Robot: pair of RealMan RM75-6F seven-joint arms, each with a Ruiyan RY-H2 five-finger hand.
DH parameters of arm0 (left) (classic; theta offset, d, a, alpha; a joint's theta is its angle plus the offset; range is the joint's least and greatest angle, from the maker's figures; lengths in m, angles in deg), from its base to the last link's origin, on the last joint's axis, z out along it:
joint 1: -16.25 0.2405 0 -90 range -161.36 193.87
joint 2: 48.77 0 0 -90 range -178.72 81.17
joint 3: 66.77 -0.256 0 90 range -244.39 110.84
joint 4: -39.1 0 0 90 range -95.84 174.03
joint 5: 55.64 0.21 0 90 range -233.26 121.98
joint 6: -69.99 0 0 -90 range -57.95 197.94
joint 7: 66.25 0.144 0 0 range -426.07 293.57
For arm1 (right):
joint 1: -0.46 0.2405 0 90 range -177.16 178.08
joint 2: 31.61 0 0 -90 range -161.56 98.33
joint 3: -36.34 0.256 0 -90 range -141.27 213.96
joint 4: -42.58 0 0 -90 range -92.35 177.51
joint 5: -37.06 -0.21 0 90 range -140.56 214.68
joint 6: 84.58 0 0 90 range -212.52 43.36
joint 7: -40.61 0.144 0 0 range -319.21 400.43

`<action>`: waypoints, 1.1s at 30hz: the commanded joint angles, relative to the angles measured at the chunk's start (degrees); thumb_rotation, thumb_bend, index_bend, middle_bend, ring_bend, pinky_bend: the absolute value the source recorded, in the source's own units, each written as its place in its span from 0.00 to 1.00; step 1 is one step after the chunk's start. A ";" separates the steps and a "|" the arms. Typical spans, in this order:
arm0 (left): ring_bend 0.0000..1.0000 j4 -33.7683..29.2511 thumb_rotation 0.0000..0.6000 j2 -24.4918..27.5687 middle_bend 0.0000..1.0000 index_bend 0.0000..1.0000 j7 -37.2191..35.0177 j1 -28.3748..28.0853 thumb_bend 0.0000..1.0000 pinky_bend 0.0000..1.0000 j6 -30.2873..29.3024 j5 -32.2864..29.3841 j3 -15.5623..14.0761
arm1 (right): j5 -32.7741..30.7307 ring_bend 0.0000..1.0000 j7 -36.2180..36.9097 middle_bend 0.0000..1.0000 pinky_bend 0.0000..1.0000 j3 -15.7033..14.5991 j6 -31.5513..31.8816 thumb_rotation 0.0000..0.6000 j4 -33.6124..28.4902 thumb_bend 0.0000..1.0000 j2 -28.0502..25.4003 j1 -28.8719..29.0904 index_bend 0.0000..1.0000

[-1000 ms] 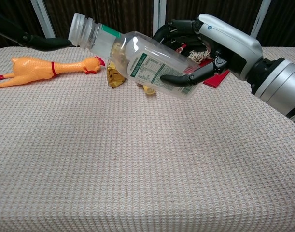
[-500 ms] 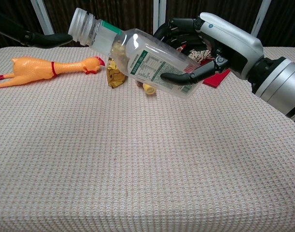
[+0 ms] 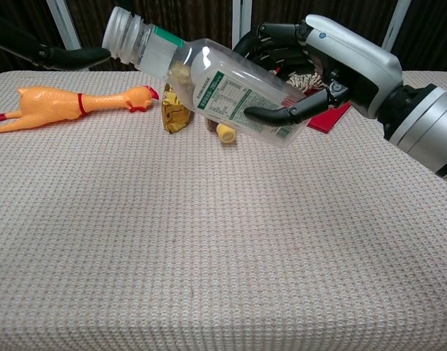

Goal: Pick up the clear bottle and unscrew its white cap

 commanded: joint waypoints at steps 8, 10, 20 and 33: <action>0.00 0.24 1.00 0.28 0.10 0.48 -0.38 0.36 0.31 0.05 -0.78 0.08 0.00 | -0.14 0.37 -0.08 0.51 0.53 0.08 0.43 1.00 0.18 0.35 -0.18 -0.26 0.49; 0.00 0.31 1.00 0.40 0.10 0.48 -0.41 0.51 0.31 0.05 -1.01 0.14 -0.07 | -0.20 0.37 -0.20 0.51 0.53 0.07 0.51 1.00 0.20 0.35 -0.34 -0.37 0.49; 0.00 5.01 1.00 2.89 0.10 0.48 5.00 2.33 0.31 0.05 3.10 -4.18 -2.27 | -0.98 0.37 -3.58 0.51 0.53 -0.93 1.93 1.00 -0.56 0.35 -6.24 -3.18 0.49; 0.00 10.53 1.00 -2.70 0.10 0.44 20.65 0.65 0.31 0.05 20.83 -16.71 -5.25 | -2.39 0.37 -9.92 0.51 0.53 -1.91 -1.06 1.00 -5.33 0.35 -13.12 -4.60 0.49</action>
